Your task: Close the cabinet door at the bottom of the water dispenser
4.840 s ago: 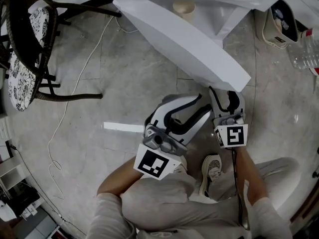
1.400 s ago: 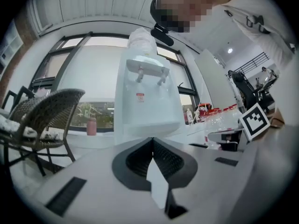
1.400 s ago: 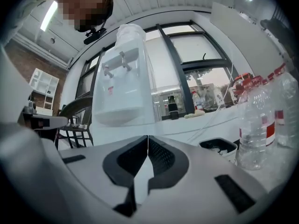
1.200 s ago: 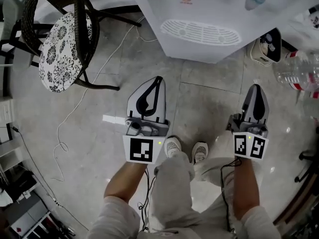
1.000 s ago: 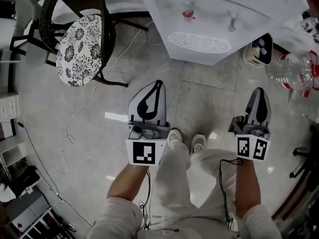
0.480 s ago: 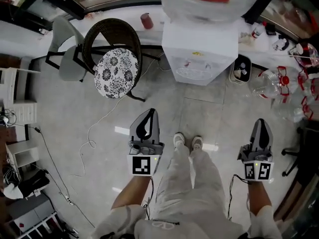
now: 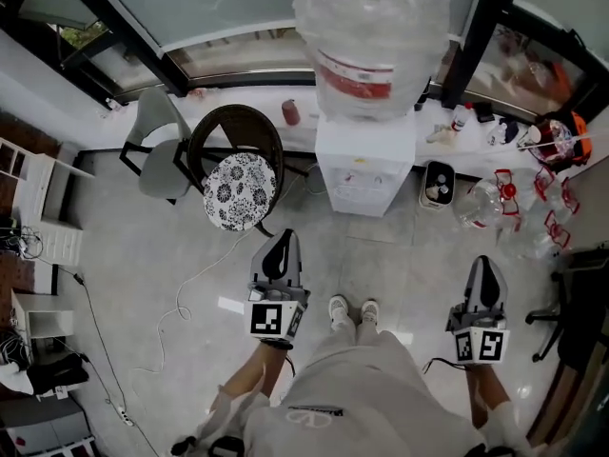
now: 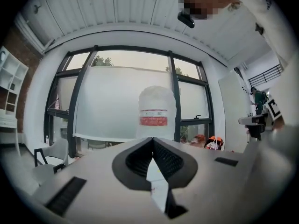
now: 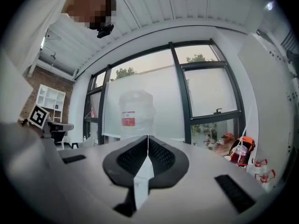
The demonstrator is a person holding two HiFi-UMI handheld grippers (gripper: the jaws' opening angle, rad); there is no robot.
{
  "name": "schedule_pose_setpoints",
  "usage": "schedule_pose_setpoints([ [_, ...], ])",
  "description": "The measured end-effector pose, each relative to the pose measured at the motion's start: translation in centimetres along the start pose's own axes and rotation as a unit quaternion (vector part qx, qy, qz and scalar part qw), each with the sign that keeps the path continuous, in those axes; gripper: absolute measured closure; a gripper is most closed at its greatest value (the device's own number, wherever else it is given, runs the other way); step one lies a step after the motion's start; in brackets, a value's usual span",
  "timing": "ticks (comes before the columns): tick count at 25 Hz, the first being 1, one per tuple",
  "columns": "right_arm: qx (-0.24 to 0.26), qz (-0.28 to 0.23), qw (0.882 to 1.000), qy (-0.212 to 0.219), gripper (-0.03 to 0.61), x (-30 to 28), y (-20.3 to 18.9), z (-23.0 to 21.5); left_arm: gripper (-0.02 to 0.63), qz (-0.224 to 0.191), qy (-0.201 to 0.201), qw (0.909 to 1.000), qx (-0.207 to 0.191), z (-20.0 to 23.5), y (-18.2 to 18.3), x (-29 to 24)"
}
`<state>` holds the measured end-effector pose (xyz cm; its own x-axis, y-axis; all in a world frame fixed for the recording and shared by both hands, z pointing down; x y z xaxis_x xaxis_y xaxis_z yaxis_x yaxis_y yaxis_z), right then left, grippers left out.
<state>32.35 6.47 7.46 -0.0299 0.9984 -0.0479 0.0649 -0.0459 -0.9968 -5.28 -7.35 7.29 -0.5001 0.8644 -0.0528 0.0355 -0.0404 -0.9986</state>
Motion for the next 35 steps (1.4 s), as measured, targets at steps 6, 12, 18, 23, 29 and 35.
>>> schedule_pose_setpoints([
  [6,0.003,-0.016,1.000,0.005,0.561,1.6,1.4,1.2,0.606,-0.020,-0.020,0.9995,-0.018,-1.0,1.9,0.6],
  [12,-0.004,-0.014,1.000,0.010,0.563,2.6,1.4,2.0,0.606,-0.026,-0.037,0.9987,-0.023,-1.9,2.2,1.1],
  [18,-0.013,-0.012,1.000,0.014,0.563,3.2,1.3,2.8,0.606,-0.031,-0.046,0.9982,-0.022,-2.5,2.2,1.3],
  [23,-0.008,-0.013,1.000,0.014,0.563,3.4,1.4,2.8,0.606,-0.031,-0.046,0.9983,-0.014,-3.0,1.9,1.4],
  [29,-0.011,-0.014,1.000,0.015,0.563,3.7,1.3,2.9,0.606,-0.029,-0.046,0.9984,-0.016,-3.4,2.3,1.7],
  [35,-0.013,-0.012,1.000,0.015,0.563,4.0,1.1,2.7,0.606,-0.028,-0.045,0.9985,-0.014,-4.0,2.0,1.6],
])
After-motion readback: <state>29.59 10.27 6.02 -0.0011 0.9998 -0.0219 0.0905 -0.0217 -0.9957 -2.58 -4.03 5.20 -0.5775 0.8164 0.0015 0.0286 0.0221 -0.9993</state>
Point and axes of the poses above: the fingertips, and each gripper's own axes: x backward along the fingers, z to its left, y out of its top, the point moved 7 cm from there along x, backward along the fingers, and after that the axes turned 3 degrees about z, right-handed, at the moved point
